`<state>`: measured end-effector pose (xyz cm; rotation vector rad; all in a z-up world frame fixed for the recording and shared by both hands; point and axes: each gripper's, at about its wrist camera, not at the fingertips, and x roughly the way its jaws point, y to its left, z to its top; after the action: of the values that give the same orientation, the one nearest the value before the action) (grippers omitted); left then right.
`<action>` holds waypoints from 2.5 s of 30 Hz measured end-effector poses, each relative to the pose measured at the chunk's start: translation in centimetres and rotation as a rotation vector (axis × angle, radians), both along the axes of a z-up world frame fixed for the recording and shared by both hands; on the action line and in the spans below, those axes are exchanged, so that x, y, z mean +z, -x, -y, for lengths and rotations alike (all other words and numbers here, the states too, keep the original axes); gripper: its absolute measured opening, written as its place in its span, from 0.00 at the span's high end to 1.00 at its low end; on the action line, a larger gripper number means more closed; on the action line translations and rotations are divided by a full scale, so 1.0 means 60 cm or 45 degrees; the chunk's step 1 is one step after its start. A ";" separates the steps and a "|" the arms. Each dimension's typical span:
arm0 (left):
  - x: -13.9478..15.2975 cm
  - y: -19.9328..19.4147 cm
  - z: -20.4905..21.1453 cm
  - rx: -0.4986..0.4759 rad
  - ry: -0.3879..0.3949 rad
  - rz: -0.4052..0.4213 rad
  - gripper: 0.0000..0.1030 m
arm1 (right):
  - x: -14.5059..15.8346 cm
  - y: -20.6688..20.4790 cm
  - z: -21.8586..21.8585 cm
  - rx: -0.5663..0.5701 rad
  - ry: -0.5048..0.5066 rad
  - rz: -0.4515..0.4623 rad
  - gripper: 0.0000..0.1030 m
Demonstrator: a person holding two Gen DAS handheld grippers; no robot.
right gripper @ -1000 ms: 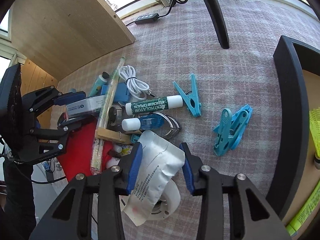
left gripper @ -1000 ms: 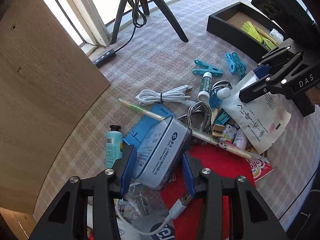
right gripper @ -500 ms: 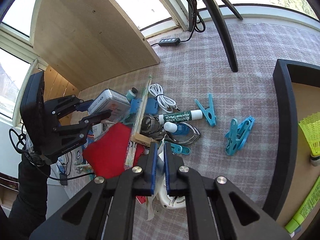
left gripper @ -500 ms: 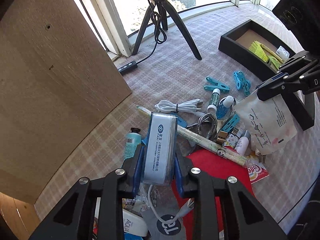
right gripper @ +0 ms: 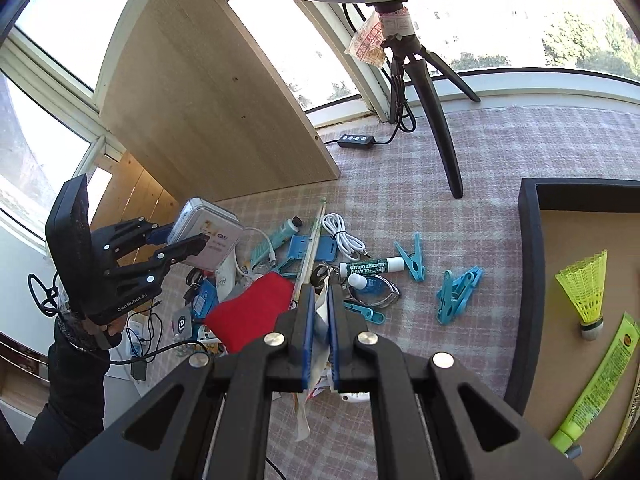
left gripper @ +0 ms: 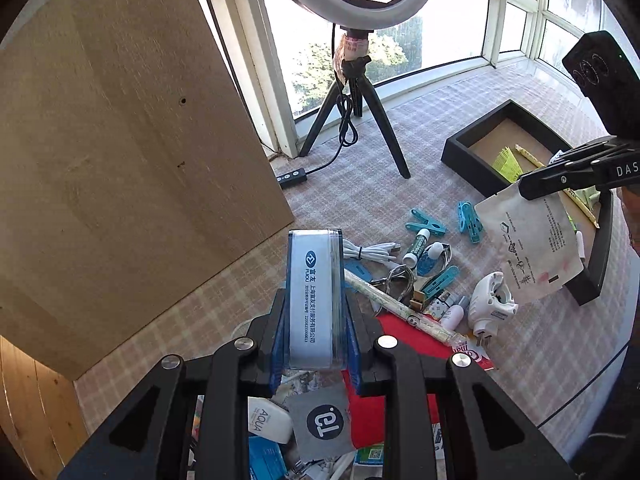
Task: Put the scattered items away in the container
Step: 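Carry the box and white sachet into the black tray and open both tools, then move both open tools back over the pile of items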
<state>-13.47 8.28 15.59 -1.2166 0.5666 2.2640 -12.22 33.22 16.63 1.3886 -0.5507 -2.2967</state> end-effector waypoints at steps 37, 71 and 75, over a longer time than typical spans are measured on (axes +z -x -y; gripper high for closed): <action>0.038 -0.195 -0.470 -0.405 -0.215 0.062 0.77 | 0.046 -0.232 -0.451 -0.456 -0.174 -0.038 0.93; 0.030 -0.171 -0.441 -0.094 -0.251 0.024 0.43 | 0.042 -0.210 -0.396 -0.360 -0.419 -0.156 0.34; 0.034 -0.177 -0.380 -0.023 -0.262 0.014 0.43 | 0.042 -0.202 -0.351 -0.300 -0.400 -0.183 0.34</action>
<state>-2.82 31.10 17.62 -1.1165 0.3297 2.2365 -0.11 54.31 19.16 1.3368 -0.3333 -2.7436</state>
